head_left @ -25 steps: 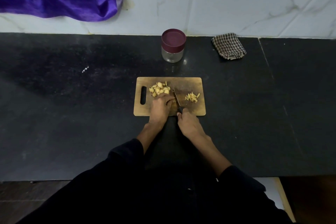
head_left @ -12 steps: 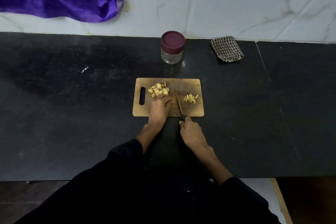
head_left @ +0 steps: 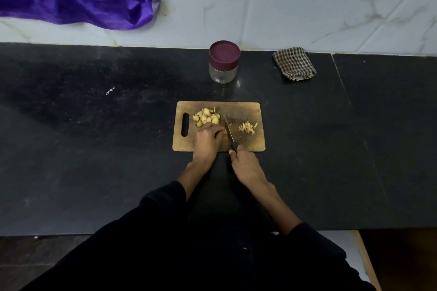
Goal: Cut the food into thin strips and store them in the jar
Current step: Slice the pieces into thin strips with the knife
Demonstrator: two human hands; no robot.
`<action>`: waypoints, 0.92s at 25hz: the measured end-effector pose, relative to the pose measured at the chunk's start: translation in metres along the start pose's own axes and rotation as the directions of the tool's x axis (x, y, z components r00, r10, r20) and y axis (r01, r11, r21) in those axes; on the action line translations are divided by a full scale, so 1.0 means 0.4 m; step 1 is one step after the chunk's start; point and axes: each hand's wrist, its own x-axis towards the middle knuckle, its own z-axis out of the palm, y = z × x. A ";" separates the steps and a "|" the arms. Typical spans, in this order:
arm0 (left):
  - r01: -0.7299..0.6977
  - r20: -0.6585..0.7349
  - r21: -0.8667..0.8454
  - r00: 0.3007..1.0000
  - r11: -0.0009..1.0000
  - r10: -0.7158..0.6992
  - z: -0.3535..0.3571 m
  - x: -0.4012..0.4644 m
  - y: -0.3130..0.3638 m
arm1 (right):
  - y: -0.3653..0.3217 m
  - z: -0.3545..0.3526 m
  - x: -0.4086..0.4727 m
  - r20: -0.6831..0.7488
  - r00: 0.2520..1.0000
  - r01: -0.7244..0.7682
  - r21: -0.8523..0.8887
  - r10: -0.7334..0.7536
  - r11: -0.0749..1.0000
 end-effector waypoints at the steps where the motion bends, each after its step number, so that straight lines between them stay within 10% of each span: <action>1: -0.002 0.002 0.004 1.000 1.000 0.002 0.000 0.000 -0.001 | -0.001 0.001 0.003 0.002 1.000 0.000 -0.005 0.000 1.000; 23: 0.008 0.018 0.027 1.000 1.000 -0.008 0.002 0.002 0.001 | 0.031 0.007 -0.032 0.036 0.998 -0.055 -0.113 0.060 0.992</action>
